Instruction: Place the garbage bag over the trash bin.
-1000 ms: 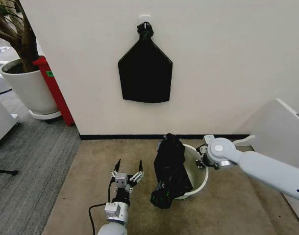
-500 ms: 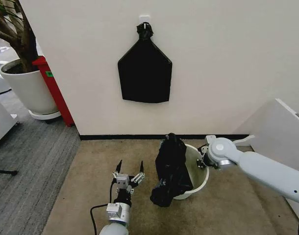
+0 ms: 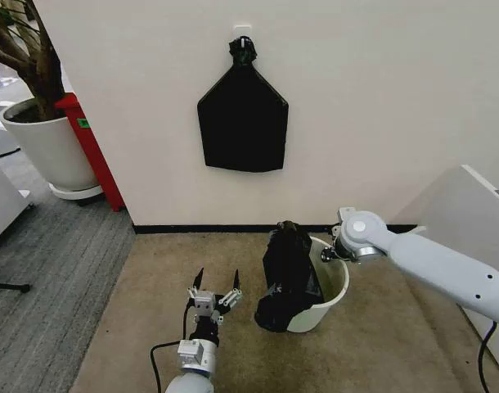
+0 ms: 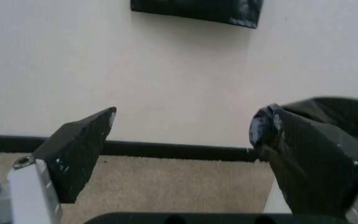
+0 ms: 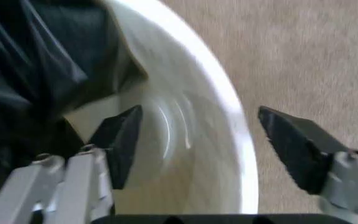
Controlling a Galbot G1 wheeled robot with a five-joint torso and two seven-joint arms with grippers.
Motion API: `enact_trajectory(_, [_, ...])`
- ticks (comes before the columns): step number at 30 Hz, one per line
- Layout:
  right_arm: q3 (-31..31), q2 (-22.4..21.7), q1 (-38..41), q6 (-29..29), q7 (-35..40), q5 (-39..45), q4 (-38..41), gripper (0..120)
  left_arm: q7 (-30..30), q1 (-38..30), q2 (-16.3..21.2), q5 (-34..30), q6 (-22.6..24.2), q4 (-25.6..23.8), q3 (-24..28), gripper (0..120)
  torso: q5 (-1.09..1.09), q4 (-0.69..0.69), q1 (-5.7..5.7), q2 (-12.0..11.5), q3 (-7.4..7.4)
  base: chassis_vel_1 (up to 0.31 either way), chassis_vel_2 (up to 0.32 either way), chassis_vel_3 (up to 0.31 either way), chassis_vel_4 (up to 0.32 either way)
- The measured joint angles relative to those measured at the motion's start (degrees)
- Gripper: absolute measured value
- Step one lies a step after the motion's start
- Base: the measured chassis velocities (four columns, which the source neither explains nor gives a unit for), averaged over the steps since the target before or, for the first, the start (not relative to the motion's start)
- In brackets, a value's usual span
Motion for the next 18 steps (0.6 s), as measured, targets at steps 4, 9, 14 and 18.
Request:
enact_trajectory(4, [4.08, -0.62, -1.37, 0.0, -2.36, -3.16, 2.22, 83, 0.33, -2.06, 1.88, -8.09, 0.01, -0.26, 0.25, 100, 0.0, 0.0, 0.0, 0.0, 0.0, 0.0, 0.0, 0.0, 0.0])
enact_trajectory(9, [11.02, -0.15, -4.97, 0.06, -6.87, -16.69, 5.49, 98, 3.6, -5.73, 4.99, -17.8, -0.66, 0.84, 0.74, 100, -0.04, 0.0, 0.0, 0.01, -0.01, 0.0, 0.0, 0.0, 0.0])
enact_trajectory(14, [20.67, 2.34, -16.55, 0.56, -20.08, -50.06, 14.82, 100, 7.47, -11.01, 10.52, -31.88, 1.36, 1.3, 3.85, 100, 0.01, 0.01, 0.0, 0.01, 0.0, 0.0, 0.0, 0.0, 0.0])
enact_trajectory(18, [22.41, 3.96, -22.54, 3.26, -25.11, -67.81, 19.82, 100, 6.1, -15.55, 13.56, -37.72, 3.59, 1.27, 8.12, 99, -0.08, -0.03, 0.0, 0.01, -0.01, 0.0, 0.0, 0.0, 0.0])
